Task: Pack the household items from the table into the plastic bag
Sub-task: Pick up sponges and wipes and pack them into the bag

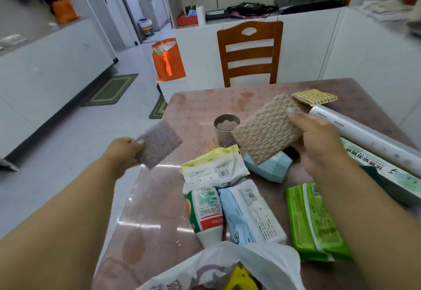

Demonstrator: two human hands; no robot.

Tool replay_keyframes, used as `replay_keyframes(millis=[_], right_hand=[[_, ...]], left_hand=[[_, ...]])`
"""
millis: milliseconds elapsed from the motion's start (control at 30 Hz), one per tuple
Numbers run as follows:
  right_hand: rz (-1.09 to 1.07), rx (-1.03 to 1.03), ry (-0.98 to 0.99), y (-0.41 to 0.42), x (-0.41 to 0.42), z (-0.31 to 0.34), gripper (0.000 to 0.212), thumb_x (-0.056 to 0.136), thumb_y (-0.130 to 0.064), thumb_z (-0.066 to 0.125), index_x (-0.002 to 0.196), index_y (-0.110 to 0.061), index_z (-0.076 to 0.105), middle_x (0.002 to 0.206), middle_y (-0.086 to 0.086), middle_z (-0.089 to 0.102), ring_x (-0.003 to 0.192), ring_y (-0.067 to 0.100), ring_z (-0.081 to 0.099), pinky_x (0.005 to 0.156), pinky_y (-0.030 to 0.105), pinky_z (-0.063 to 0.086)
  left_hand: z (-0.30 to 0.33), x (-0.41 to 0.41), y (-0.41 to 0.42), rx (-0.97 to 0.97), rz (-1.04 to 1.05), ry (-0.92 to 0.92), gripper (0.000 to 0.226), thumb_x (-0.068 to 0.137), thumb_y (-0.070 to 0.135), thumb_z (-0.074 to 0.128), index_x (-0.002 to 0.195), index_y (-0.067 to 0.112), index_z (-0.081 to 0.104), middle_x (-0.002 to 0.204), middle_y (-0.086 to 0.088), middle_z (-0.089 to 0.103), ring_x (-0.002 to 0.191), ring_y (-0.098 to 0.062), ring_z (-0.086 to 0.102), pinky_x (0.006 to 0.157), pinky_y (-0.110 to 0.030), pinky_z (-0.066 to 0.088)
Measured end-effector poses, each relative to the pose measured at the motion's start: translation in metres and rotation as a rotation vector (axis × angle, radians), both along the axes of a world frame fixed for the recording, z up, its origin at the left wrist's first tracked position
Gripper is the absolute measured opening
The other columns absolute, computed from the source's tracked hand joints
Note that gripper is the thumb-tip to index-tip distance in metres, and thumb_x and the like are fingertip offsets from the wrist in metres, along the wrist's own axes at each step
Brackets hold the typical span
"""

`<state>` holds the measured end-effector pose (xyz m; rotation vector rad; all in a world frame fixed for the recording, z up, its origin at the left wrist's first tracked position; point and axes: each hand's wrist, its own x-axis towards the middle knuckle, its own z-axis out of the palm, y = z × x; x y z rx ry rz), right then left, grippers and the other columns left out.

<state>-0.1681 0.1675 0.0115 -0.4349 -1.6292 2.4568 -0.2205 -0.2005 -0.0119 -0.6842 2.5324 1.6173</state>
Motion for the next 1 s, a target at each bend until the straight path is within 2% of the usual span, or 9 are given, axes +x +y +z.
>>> replay_keyframes(millis=[100, 200, 300, 400, 467, 633, 767, 933, 1000], right_hand=[[0.212, -0.146, -0.096, -0.031, -0.001, -0.001, 0.014, 0.087, -0.025, 0.065, 0.092, -0.012, 0.064, 0.080, -0.001, 0.073, 0.078, 0.014, 0.067, 0.072, 0.034, 0.054], [0.216, -0.234, -0.153, -0.057, -0.004, -0.013, 0.015, 0.088, -0.021, 0.066, 0.095, -0.012, 0.057, 0.095, 0.010, 0.069, 0.087, 0.023, 0.066, 0.079, 0.043, 0.056], [0.072, -0.224, -0.169, -0.055, -0.009, -0.020, 0.012, 0.091, -0.012, 0.062, 0.086, -0.014, 0.052, 0.084, 0.008, 0.066, 0.073, 0.018, 0.064, 0.057, 0.031, 0.056], [-0.117, -0.155, -0.177, -0.027, -0.014, -0.025, 0.011, 0.091, -0.013, 0.064, 0.087, -0.015, 0.053, 0.081, 0.005, 0.064, 0.069, 0.016, 0.061, 0.055, 0.029, 0.052], [-0.228, -0.104, -0.201, -0.007, -0.018, -0.029, 0.011, 0.089, -0.016, 0.067, 0.086, -0.015, 0.056, 0.083, 0.006, 0.065, 0.074, 0.020, 0.063, 0.064, 0.035, 0.055], [-0.300, -0.057, -0.193, 0.013, -0.028, -0.040, 0.015, 0.088, -0.020, 0.068, 0.077, -0.018, 0.058, 0.080, 0.003, 0.066, 0.079, 0.021, 0.063, 0.078, 0.043, 0.055], [-0.312, -0.064, -0.175, 0.016, -0.035, -0.052, 0.017, 0.088, -0.021, 0.069, 0.099, -0.015, 0.058, 0.087, 0.003, 0.066, 0.078, 0.018, 0.064, 0.067, 0.035, 0.054], [-0.270, -0.097, -0.202, 0.017, -0.034, -0.063, 0.010, 0.089, -0.017, 0.067, 0.092, -0.016, 0.058, 0.088, 0.004, 0.066, 0.075, 0.015, 0.063, 0.064, 0.032, 0.052], [-0.249, -0.100, -0.207, 0.018, -0.033, -0.064, 0.009, 0.089, -0.017, 0.067, 0.086, -0.017, 0.058, 0.086, 0.004, 0.066, 0.075, 0.015, 0.063, 0.065, 0.032, 0.053]], left_hand=[[0.037, 0.004, 0.046, 0.199, -0.224, 0.045, 0.022, 0.101, 0.016, 0.047, 0.092, 0.000, 0.061, 0.098, -0.020, 0.065, 0.081, -0.025, 0.067, 0.078, -0.035, 0.060], [0.050, 0.019, 0.111, 0.388, -0.402, -0.066, 0.027, 0.103, 0.020, 0.042, 0.097, -0.001, 0.058, 0.089, -0.018, 0.065, 0.076, -0.023, 0.068, 0.070, -0.032, 0.062], [0.041, 0.021, 0.140, 0.474, -0.327, -0.074, 0.042, 0.104, 0.035, 0.037, 0.089, 0.005, 0.061, 0.081, -0.011, 0.067, 0.073, -0.022, 0.066, 0.066, -0.033, 0.060], [0.018, 0.008, 0.138, 0.124, -0.197, -0.007, 0.042, 0.104, 0.032, 0.037, 0.100, 0.002, 0.066, 0.109, -0.016, 0.068, 0.094, -0.024, 0.058, 0.084, -0.036, 0.049], [0.002, 0.001, 0.134, -0.060, -0.145, 0.004, 0.036, 0.102, 0.021, 0.042, 0.118, -0.005, 0.062, 0.122, -0.021, 0.063, 0.095, -0.022, 0.051, 0.083, -0.030, 0.042], [-0.036, -0.026, 0.140, -0.266, -0.251, -0.127, 0.031, 0.098, 0.017, 0.049, 0.109, -0.009, 0.061, 0.102, -0.024, 0.062, 0.091, -0.029, 0.056, 0.079, -0.034, 0.041], [-0.044, -0.042, 0.155, -0.442, -0.314, -0.260, 0.040, 0.101, 0.023, 0.046, 0.130, -0.005, 0.053, 0.136, -0.021, 0.055, 0.125, -0.033, 0.052, 0.097, -0.033, 0.041], [-0.048, -0.049, 0.150, -0.452, -0.348, -0.281, 0.055, 0.104, 0.040, 0.034, 0.146, 0.005, 0.039, 0.137, -0.016, 0.053, 0.126, -0.032, 0.051, 0.102, -0.034, 0.039], [-0.048, -0.048, 0.139, -0.364, -0.334, -0.209, 0.046, 0.105, 0.036, 0.034, 0.142, 0.011, 0.045, 0.119, -0.013, 0.060, 0.110, -0.028, 0.057, 0.092, -0.034, 0.045]])
